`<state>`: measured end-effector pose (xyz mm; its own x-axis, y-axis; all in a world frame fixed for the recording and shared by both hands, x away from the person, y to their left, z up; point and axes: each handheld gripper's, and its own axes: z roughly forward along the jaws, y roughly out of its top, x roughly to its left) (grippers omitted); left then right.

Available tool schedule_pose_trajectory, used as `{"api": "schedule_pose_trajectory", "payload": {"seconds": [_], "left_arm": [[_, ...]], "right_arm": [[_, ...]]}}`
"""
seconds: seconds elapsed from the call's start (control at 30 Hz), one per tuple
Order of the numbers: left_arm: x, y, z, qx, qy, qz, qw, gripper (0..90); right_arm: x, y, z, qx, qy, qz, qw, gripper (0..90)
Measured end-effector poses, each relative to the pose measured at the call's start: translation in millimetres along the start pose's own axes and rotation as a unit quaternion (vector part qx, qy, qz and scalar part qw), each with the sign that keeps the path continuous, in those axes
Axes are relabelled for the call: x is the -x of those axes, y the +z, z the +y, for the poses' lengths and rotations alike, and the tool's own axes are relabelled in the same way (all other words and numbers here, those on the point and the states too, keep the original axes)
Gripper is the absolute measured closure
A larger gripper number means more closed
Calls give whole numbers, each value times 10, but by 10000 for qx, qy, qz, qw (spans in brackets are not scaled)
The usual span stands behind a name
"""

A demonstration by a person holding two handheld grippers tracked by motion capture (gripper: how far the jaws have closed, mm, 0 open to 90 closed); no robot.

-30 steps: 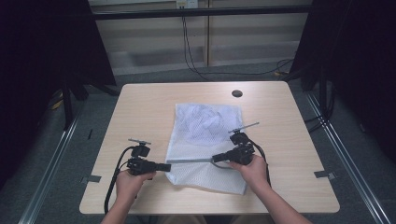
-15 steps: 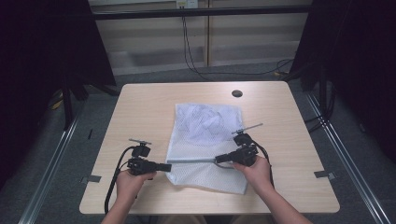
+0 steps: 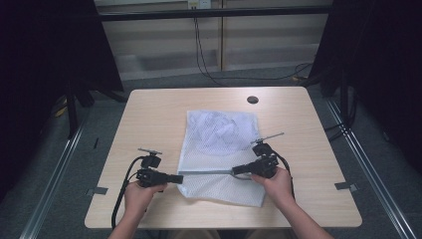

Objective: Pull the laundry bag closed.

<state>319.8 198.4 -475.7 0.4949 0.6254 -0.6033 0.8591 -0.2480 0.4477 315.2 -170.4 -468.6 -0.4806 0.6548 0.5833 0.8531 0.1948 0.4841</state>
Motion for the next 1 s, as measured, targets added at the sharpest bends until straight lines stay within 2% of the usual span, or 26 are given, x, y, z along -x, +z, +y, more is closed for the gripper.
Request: {"api": "schedule_pose_trajectory", "payload": {"seconds": [0.07,0.1,0.37,0.4,0.57,0.7,1.0], "left_arm": [[-6,-5,0,-57,60,17,10000,883],[7,5,-3,3,4,46,10000,883],[12,8,-4,28,-25,-11,10000,882],[12,13,-5,21,3,46,10000,882],[8,9,-3,6,-23,-4,10000,882],[13,18,-4,32,6,101,9999,883],[17,16,-4,39,-17,73,10000,883]], "right_arm": [[12,-10,-10,2,15,-28,10000,869],[18,-10,-14,4,25,-1,10000,869],[35,-42,-23,20,61,39,10000,869],[36,-46,-24,25,47,32,10000,869],[43,-55,-26,-11,25,39,10000,869],[54,-68,-25,-17,32,81,10000,869],[68,-94,-42,29,27,85,10000,869]]}}
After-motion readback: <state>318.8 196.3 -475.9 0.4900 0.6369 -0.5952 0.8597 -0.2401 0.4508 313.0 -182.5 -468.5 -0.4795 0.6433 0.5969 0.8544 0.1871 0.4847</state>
